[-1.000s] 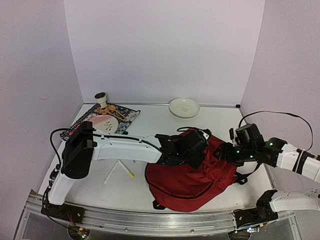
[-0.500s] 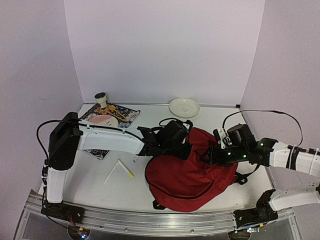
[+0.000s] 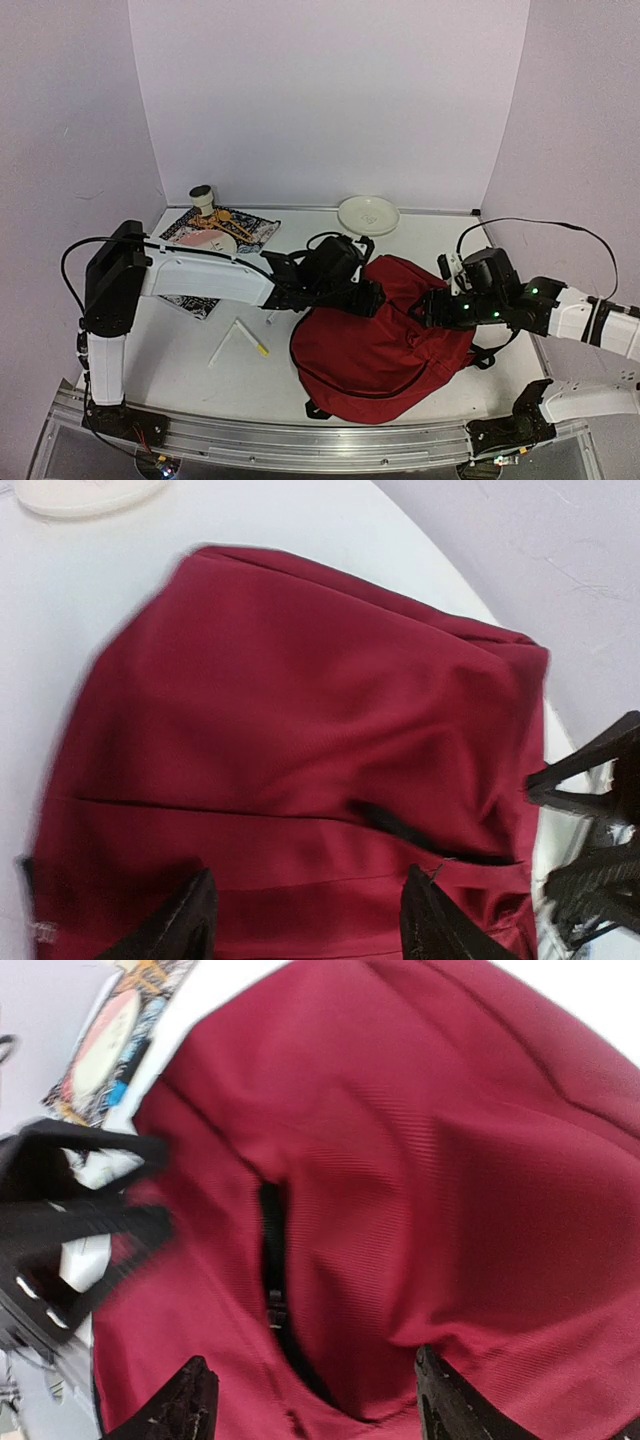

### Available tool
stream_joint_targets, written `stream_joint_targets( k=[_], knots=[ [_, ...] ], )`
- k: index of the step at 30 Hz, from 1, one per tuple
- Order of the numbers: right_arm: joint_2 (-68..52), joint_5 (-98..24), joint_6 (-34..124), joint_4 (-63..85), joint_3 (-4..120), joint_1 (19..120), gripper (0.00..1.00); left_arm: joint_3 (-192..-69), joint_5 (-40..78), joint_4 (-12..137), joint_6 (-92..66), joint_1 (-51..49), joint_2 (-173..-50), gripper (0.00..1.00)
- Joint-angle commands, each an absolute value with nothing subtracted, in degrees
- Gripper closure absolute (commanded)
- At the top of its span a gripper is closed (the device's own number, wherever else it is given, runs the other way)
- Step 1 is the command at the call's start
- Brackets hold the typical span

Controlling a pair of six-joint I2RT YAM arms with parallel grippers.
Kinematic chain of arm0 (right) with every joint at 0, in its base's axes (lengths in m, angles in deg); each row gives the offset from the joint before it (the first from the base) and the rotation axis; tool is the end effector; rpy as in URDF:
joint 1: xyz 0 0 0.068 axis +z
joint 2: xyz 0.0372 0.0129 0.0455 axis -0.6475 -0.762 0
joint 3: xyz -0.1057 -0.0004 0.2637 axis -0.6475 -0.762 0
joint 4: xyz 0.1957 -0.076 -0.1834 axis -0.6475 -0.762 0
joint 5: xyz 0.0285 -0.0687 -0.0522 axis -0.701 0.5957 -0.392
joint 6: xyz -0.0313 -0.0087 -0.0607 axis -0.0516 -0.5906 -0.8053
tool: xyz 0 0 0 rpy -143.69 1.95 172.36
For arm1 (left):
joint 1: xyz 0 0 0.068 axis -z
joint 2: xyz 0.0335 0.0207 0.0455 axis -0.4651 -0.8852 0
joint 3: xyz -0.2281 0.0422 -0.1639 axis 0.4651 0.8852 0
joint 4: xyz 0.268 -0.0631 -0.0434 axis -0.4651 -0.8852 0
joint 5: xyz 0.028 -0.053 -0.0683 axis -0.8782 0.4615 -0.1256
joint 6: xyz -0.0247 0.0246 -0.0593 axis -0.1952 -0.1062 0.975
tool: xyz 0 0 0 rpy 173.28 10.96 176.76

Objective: Pack the student bag
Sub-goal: Unzip the lower front pocket of the student bag, then adjust the student bag at the center of the board.

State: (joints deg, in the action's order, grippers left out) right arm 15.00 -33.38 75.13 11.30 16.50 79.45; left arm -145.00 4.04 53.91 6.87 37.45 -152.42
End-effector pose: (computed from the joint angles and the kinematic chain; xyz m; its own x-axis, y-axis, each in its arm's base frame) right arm 0.1969 0.1656 0.2417 -0.6650 0.2332 -0.7095 -0.3550 0.7371 0.5751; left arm 0.2173 -0.4541 0.2074 -0.6608 0.1984 -0.7239 0.6076 0.7075 -0.3608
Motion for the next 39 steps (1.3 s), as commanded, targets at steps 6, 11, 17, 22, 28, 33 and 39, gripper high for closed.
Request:
stream_joint_targets(
  k=[6,11,17,22,28,33,39],
  knots=[
    [14.74,-20.25,82.72,4.77,16.61,79.12,0.21,-137.93,-0.16,50.78,4.81,31.35,-143.78,0.19],
    [7.46,-22.59,81.74,7.01,17.76,79.12,0.2,-134.08,5.16,50.85,6.79,31.35,-145.5,0.18],
    [-0.73,-28.2,77.62,16.5,20.18,79.17,0.26,-128.81,7.3,52.28,9.57,31.35,-145.04,0.22],
    [-10.83,-35.66,73.73,24.28,26.13,81.82,0.31,-121.82,8.12,54.98,12.18,31.42,-140.46,0.32],
    [-21.55,-39.46,69.88,26.79,34.94,85.38,0.33,-112.75,5.93,57.0,16.96,31.44,-131.99,0.42],
    [-21.49,-39.84,67.72,25.66,37.81,85.61,0.33,-108.62,3.7,57.02,19.07,31.52,-125.72,0.43],
    [-14.81,-37.6,65.69,20.52,38.14,85.56,0.29,-109.59,1.76,56.1,18.16,31.44,-119.77,0.35]
  ],
)
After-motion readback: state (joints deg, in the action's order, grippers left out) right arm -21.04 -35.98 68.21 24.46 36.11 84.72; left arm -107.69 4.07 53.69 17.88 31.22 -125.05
